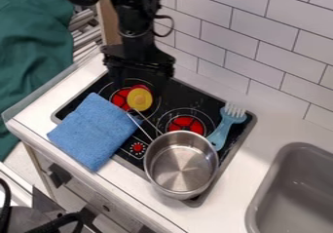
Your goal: Put an object in the silver pot
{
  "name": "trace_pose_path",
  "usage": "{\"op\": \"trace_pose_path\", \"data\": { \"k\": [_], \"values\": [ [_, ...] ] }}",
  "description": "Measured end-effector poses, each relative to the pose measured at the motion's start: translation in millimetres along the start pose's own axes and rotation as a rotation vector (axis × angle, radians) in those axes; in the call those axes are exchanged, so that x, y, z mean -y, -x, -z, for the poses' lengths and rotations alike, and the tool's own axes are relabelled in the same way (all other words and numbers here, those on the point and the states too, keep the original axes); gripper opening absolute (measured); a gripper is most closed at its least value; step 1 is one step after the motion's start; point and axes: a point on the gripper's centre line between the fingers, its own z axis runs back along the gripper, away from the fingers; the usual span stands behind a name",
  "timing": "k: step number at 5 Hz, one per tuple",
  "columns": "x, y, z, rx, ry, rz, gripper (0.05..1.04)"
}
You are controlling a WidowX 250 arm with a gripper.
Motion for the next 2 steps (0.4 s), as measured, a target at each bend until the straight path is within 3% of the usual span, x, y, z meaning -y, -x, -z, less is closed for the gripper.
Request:
{"op": "trace_pose_path", "data": {
  "k": [2],
  "values": [
    [-3.0,-4.4,23.9,-0.065,-0.006,-0.009,1.004]
  ]
}}
